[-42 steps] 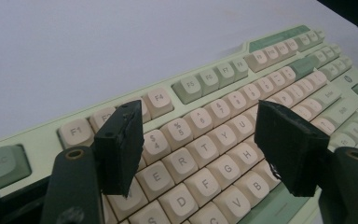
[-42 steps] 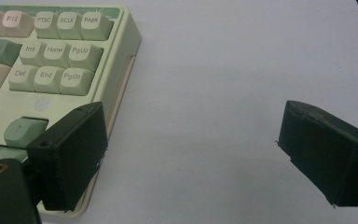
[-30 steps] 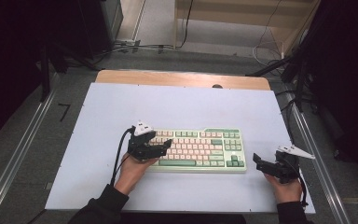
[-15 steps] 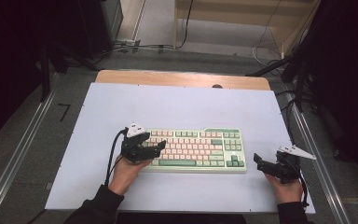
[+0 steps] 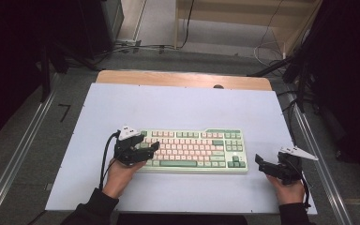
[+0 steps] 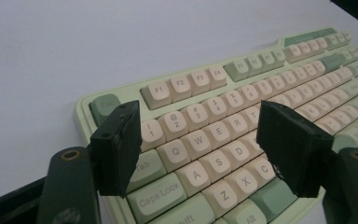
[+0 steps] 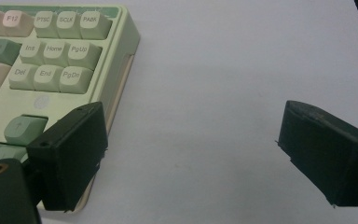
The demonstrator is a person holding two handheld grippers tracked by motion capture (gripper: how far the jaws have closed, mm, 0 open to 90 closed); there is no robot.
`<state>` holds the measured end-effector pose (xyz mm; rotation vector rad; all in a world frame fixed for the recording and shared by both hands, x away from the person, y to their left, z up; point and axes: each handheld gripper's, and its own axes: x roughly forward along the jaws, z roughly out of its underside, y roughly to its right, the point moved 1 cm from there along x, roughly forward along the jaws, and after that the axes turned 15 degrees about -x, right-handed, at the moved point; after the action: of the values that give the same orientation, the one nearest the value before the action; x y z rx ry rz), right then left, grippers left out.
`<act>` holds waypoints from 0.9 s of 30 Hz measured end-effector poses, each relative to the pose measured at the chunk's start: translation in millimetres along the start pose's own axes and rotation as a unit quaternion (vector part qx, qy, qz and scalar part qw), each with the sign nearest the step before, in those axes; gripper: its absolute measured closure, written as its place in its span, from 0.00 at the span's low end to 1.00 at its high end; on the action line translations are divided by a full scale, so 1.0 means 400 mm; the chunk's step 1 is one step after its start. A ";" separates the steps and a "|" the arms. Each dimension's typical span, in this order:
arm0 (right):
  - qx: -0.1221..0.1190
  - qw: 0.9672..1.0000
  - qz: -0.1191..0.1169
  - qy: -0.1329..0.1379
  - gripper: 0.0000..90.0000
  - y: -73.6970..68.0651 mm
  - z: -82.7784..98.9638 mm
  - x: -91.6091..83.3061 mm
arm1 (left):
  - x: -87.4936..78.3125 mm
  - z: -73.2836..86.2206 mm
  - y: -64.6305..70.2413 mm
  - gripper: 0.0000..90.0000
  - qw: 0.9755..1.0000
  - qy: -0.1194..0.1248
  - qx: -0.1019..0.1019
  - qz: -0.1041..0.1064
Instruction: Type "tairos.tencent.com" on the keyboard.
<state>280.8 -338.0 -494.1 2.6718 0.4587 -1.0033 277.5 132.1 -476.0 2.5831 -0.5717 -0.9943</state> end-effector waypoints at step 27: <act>0.004 1.000 -0.001 -0.002 0.07 0.001 0.001 -0.001 | 0.026 0.035 -0.013 1.00 0.998 -0.058 0.013 0.010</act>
<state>280.4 -338.4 -494.3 2.6771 0.4564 -1.0120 276.2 129.8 -493.8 2.5497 -0.6442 -1.1420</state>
